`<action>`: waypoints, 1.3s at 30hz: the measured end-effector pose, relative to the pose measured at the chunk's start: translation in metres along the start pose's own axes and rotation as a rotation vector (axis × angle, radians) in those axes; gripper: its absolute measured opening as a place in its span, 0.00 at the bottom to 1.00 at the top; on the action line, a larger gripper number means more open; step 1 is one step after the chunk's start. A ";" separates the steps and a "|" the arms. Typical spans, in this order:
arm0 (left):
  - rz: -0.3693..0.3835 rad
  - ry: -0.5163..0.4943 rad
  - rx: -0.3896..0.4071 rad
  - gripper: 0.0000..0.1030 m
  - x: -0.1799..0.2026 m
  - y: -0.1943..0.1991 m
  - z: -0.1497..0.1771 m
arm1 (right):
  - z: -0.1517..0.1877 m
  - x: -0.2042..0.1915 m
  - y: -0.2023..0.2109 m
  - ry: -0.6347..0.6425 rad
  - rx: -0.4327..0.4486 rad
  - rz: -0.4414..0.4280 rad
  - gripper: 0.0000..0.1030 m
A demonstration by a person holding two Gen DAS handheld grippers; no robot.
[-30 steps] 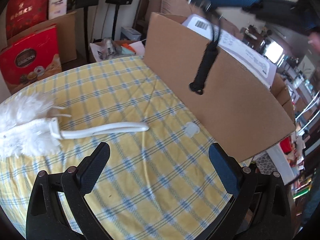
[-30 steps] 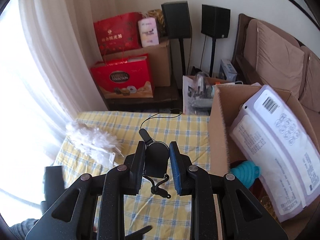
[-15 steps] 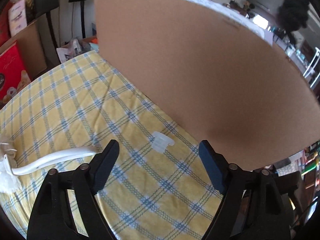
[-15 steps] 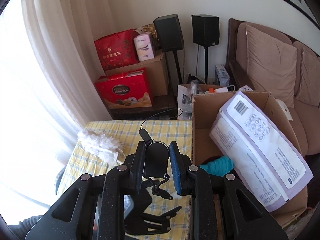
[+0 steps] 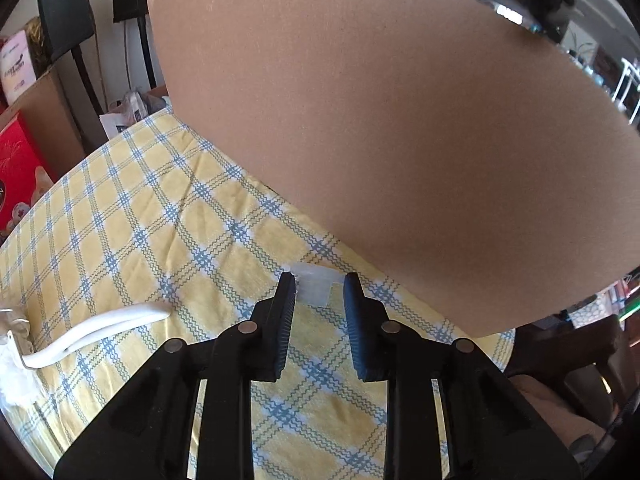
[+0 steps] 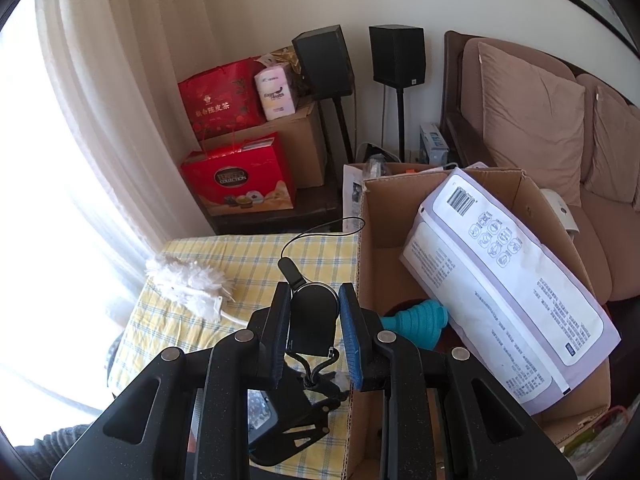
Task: Organize objects
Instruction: 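Carry the fob with right tool and cap with left tool over the box, then open right tool dropping the fob while left tool drops the cap into box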
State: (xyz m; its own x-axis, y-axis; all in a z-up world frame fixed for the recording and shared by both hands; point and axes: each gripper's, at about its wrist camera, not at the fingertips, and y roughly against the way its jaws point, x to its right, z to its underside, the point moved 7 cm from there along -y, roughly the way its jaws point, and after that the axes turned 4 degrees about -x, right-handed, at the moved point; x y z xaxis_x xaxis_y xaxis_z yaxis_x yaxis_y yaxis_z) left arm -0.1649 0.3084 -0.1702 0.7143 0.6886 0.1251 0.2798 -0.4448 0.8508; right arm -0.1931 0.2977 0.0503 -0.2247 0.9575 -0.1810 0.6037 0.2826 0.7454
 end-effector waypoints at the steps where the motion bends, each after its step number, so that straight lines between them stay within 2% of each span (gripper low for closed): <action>1: 0.000 -0.003 0.004 0.22 0.000 0.004 -0.001 | 0.000 0.001 0.001 0.000 0.002 0.000 0.23; 6: -0.020 -0.001 0.067 0.22 0.000 0.046 -0.012 | -0.005 0.006 0.018 -0.005 0.030 -0.002 0.23; 12: -0.002 0.034 0.176 0.22 -0.004 0.116 -0.044 | -0.011 0.018 0.049 -0.018 0.088 0.016 0.23; 18: 0.023 0.044 0.190 0.22 0.002 0.144 -0.075 | -0.003 0.047 0.057 -0.056 0.078 0.082 0.23; 23: 0.036 -0.002 0.191 0.22 0.027 0.141 -0.098 | 0.012 0.077 0.048 -0.096 0.039 0.134 0.23; 28: 0.038 -0.019 0.133 0.22 0.051 0.118 -0.116 | 0.033 0.106 0.033 -0.158 -0.012 0.149 0.23; 33: 0.013 -0.042 0.054 0.22 0.058 0.085 -0.128 | 0.052 0.127 0.019 -0.199 -0.054 0.160 0.23; 39: -0.049 -0.056 0.022 0.25 0.058 0.060 -0.138 | 0.066 0.144 0.004 -0.222 -0.100 0.201 0.24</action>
State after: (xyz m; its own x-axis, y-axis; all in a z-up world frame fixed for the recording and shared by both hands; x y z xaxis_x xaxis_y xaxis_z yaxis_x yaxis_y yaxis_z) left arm -0.1954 0.4006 -0.0418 0.7339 0.6771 0.0545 0.3287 -0.4242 0.8438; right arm -0.1718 0.4404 -0.0150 0.0709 0.9860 -0.1512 0.5386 0.0897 0.8378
